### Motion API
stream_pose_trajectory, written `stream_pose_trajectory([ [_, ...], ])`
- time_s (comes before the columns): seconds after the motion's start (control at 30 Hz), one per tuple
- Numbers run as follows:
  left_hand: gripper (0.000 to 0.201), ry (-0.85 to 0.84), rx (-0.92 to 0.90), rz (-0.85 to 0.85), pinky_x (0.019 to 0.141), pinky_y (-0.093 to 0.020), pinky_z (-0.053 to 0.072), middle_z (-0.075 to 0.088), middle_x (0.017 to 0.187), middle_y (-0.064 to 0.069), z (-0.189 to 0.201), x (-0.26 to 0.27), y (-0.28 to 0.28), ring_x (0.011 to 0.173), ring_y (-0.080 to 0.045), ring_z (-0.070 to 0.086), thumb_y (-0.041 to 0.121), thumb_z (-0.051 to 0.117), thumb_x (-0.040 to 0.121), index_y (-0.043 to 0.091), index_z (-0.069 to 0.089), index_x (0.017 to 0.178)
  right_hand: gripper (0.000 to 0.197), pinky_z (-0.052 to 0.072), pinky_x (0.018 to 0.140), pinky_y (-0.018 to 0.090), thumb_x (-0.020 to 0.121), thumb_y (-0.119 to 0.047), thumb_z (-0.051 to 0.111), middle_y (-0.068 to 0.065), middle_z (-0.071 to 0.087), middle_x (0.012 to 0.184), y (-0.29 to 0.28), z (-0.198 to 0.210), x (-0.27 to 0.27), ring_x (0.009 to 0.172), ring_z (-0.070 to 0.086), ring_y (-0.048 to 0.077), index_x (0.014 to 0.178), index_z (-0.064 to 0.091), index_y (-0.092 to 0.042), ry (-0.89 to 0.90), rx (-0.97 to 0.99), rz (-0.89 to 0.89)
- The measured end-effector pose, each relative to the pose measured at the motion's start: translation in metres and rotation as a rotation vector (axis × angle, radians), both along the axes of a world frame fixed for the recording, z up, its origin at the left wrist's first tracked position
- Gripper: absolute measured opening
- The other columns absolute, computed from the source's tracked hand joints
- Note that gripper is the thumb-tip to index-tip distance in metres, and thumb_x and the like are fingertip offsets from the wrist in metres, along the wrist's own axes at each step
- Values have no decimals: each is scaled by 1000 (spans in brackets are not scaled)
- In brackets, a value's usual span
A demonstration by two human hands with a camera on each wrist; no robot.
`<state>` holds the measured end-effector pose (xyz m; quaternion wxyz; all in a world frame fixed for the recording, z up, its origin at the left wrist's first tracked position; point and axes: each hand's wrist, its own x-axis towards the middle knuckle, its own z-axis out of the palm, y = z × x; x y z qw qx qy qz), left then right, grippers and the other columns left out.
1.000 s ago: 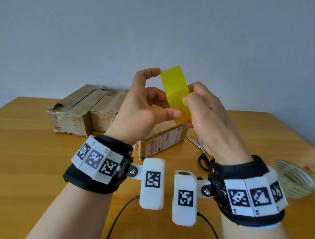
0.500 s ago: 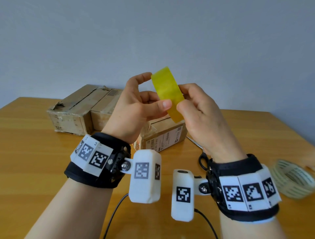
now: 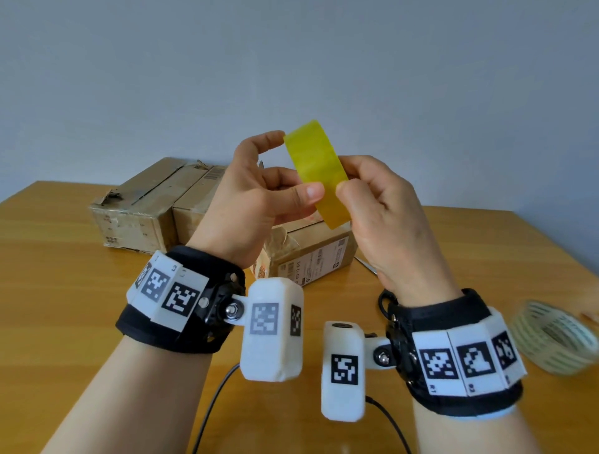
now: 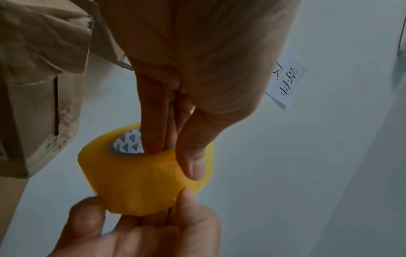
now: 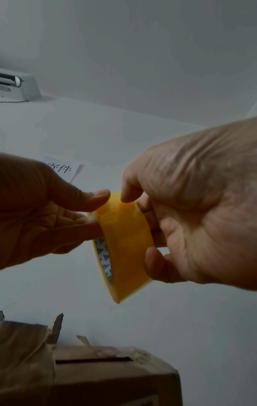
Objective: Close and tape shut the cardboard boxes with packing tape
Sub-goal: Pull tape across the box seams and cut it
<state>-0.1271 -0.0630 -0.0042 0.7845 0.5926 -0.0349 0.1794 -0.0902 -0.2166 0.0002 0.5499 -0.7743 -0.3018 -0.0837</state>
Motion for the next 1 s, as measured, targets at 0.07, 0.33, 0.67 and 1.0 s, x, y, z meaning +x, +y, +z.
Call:
stream_pose_trajectory([
  [0.07,83,1,-1,-5,75,-38,59,64,110,-34,-1,1,0,89,-32,71,5,80,70,14,36,140,30,54,72,57,94,-30,47,9,73,93,1,-1,1,86,66,32,115,69,-29,-2,2,1],
  [0.33,80,-4,-6,-20,78,-42,59,65,109,-32,-2,2,0,93,-34,71,4,75,72,13,36,142,34,55,66,41,92,-24,48,7,73,94,-5,1,1,85,65,30,118,70,-31,53,24,41],
  [0.67,83,10,1,-21,76,-39,59,65,107,-29,-3,3,-2,91,-32,71,8,77,71,13,35,142,25,55,71,57,95,-28,51,9,73,92,1,-1,2,86,67,32,109,72,-27,33,60,-21],
  [1.0,86,-3,3,-14,81,-44,59,63,113,-35,-4,4,-1,94,-35,71,4,79,71,13,34,143,33,56,68,40,93,-21,49,7,72,92,-1,-4,3,78,64,15,116,71,-30,106,83,43],
])
